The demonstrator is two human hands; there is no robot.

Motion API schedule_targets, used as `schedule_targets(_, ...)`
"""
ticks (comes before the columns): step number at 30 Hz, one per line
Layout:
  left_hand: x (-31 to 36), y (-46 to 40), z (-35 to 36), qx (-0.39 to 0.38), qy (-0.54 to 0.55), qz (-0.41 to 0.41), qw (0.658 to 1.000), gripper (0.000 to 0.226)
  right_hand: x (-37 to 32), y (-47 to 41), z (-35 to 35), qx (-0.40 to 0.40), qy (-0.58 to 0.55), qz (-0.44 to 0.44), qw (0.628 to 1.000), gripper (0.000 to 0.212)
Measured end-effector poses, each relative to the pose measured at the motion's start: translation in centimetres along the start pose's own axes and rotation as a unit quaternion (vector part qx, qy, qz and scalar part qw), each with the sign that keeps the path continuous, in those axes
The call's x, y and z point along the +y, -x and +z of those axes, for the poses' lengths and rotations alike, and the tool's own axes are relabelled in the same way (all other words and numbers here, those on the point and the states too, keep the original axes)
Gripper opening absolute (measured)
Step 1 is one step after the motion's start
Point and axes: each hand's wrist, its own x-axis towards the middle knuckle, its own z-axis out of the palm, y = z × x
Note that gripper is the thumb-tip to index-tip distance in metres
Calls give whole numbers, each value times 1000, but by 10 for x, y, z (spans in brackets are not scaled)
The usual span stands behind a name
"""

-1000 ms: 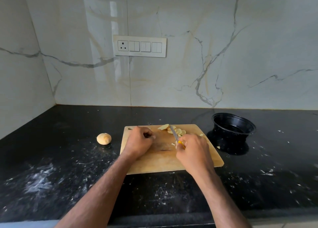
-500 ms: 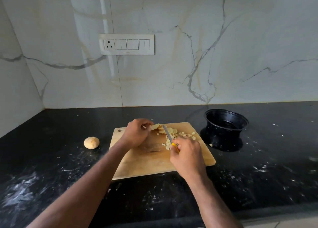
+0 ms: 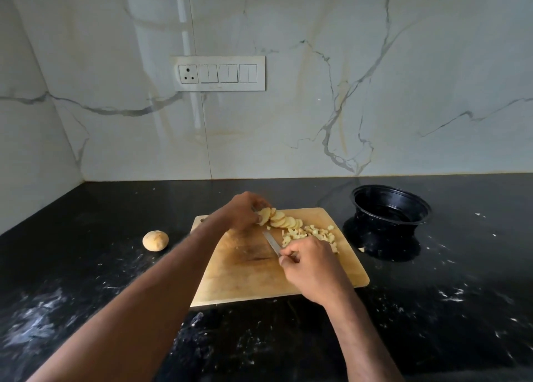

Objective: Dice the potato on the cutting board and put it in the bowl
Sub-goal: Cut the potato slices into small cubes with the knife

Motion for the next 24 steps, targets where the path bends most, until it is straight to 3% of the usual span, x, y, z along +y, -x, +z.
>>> schedule_targets(6,-8,14,-4,95,77,5,992,20,2,3,-2,-31,-22,-7,999,14)
schedule_targets(12,-13,53,-16,95,151,35,983,17,1,4,-4,-46,-42,-14,998,13)
schedule_targets(20,-40,90,-11,105,70,74,989,33,-1,15,-3,34,-34,-33,998,31)
schedule_targets(24,-43,100,-10,140,29,67,987,13,-5,18,-1,73,-25,-43,996,39)
